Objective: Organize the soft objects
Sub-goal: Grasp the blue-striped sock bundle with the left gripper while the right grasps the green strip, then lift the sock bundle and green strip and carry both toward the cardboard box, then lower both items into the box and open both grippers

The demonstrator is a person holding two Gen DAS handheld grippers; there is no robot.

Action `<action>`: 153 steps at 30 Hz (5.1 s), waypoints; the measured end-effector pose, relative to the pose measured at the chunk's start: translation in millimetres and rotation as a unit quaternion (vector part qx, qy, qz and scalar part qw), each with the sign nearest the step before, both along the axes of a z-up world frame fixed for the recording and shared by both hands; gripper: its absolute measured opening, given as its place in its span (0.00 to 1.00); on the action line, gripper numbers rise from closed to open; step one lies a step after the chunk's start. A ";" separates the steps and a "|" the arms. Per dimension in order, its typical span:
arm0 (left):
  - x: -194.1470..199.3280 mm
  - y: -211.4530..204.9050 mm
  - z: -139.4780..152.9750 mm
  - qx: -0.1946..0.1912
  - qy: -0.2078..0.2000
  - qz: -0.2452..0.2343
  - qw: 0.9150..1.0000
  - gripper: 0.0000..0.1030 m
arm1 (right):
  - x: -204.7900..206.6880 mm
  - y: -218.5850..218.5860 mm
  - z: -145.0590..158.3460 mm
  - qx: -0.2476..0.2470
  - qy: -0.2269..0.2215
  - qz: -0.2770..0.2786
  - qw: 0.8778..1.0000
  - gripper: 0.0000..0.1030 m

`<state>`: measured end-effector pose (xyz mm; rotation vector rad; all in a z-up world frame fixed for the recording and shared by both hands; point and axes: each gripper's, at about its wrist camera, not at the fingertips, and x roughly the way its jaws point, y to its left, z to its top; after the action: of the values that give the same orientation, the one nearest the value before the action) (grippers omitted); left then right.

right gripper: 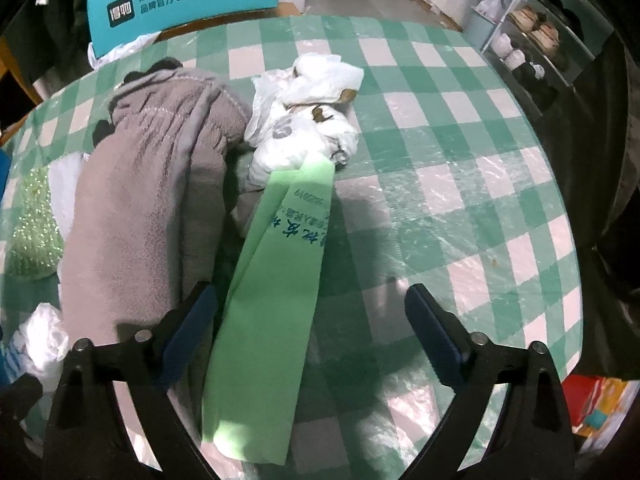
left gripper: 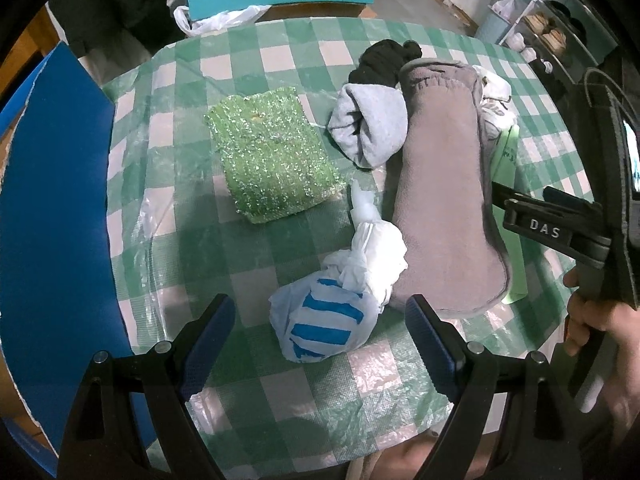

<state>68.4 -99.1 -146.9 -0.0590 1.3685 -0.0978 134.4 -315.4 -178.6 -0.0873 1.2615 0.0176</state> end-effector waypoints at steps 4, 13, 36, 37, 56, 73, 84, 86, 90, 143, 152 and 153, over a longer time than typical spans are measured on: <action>1.5 0.9 -2.0 -0.002 0.003 0.003 1.000 0.85 | 2.6 3.7 -7.9 0.006 0.010 0.001 1.000 0.83; 2.3 1.1 -5.7 -0.006 0.008 0.003 1.000 0.85 | 0.7 10.2 -10.9 0.011 0.010 0.002 1.000 0.70; -10.1 6.9 13.1 -0.041 -0.016 -0.004 0.999 0.43 | -26.1 -13.8 18.3 0.055 0.002 -0.008 0.998 0.13; -10.8 7.1 15.2 -0.041 -0.019 -0.005 0.999 0.43 | -27.3 -13.5 20.4 0.053 -0.002 -0.007 0.999 0.13; -20.1 29.5 55.9 -0.053 -0.074 0.027 0.995 0.42 | -36.9 2.2 74.6 0.065 -0.065 0.025 0.995 0.11; -29.6 52.3 98.8 -0.031 -0.134 0.043 0.990 0.42 | -49.2 20.6 117.2 0.091 -0.102 0.058 0.989 0.11; -37.0 63.0 112.8 -0.031 -0.153 0.054 0.986 0.42 | -55.1 49.5 134.5 0.103 -0.113 0.094 0.984 0.11; -38.8 66.5 114.5 -0.028 -0.156 0.057 0.986 0.42 | -56.6 55.6 138.5 0.106 -0.116 0.100 0.983 0.11; -43.1 74.4 118.0 -0.028 -0.161 0.065 0.984 0.42 | -56.9 67.4 146.4 0.111 -0.119 0.111 0.980 0.11; -95.8 233.8 132.8 -0.015 -0.187 0.214 0.959 0.42 | -75.9 296.5 197.3 0.174 -0.109 0.276 0.939 0.11; -103.9 254.9 126.5 -0.012 -0.177 0.237 0.955 0.42 | -81.5 327.4 188.3 0.176 -0.091 0.295 0.935 0.11; -104.3 256.3 126.0 -0.011 -0.176 0.239 0.955 0.42 | -81.8 330.9 186.2 0.176 -0.088 0.297 0.934 0.11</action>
<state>-35.9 157.2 -20.9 -0.3724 0.9657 0.2723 52.5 15.5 7.6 -0.1547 0.9966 0.7423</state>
